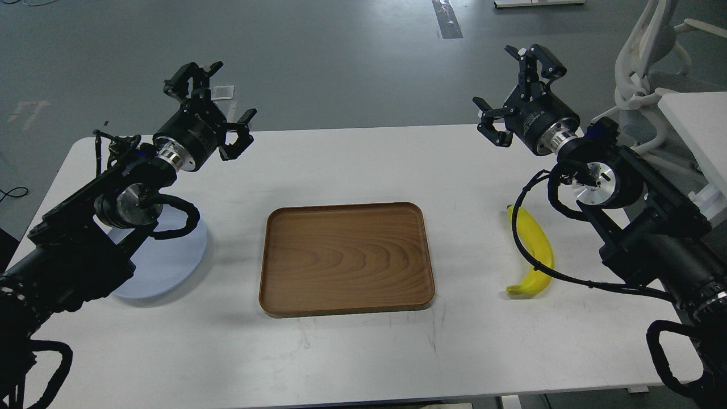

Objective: Place banana on plate with both arms
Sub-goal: 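Move the left gripper toward the light blue plate's rim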

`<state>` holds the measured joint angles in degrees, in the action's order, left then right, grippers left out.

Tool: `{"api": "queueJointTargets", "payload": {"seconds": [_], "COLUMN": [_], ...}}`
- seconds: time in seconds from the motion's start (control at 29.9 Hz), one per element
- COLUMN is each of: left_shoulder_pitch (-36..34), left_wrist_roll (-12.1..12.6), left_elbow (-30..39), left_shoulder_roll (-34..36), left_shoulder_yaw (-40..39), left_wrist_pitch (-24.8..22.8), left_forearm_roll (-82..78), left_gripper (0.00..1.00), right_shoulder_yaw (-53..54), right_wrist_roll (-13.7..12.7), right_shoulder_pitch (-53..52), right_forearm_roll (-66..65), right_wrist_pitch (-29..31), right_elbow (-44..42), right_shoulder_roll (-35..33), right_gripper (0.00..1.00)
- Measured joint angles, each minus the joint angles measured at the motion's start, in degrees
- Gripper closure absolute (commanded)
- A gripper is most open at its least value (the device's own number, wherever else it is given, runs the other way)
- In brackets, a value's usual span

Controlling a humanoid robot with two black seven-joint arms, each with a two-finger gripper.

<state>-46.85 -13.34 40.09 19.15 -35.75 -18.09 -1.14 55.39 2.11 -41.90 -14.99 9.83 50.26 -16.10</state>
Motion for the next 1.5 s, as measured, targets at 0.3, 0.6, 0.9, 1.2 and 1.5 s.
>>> {"api": "queueJointTargets", "payload": {"seconds": [0.3,0.6,0.9,1.2,1.5], "left_shoulder_pitch": [0.01,0.26,0.34,0.82,0.79], "left_wrist_roll": [-1.71,-1.38,-0.6,0.64,1.45], "left_elbow": [-0.02,-0.01,0.14,1.76,2.52], "left_shoulder_roll": [2.22,2.8,3.16,3.86,4.41], "left_shoulder_yaw": [0.06,0.18,0.4,-0.05,0.58], "left_wrist_pitch": [-0.02,0.29,-0.45,-1.37,-1.02], "left_forearm_roll": [-0.36,-0.04,-0.04,-0.08,-0.78], "left_gripper": [0.02,0.02,0.02,0.02,0.02], "right_shoulder_yaw": [-0.13,-1.38,-3.6,-7.18,-7.48], "right_wrist_roll": [0.01,0.04,-0.06,-0.96,-1.11], "right_shoulder_pitch": [0.16,0.16,-0.92,-3.67,-3.87], "right_forearm_roll": [0.04,-0.04,-0.04,0.05,0.22], "right_wrist_pitch": [0.0,0.0,0.02,-0.8,-3.47], "right_elbow": [1.42,1.44,0.94,2.09,4.22], "right_shoulder_roll": [0.45,1.14,1.07,0.18,-0.18], "right_gripper": [0.01,0.01,0.01,0.01,0.01]}}
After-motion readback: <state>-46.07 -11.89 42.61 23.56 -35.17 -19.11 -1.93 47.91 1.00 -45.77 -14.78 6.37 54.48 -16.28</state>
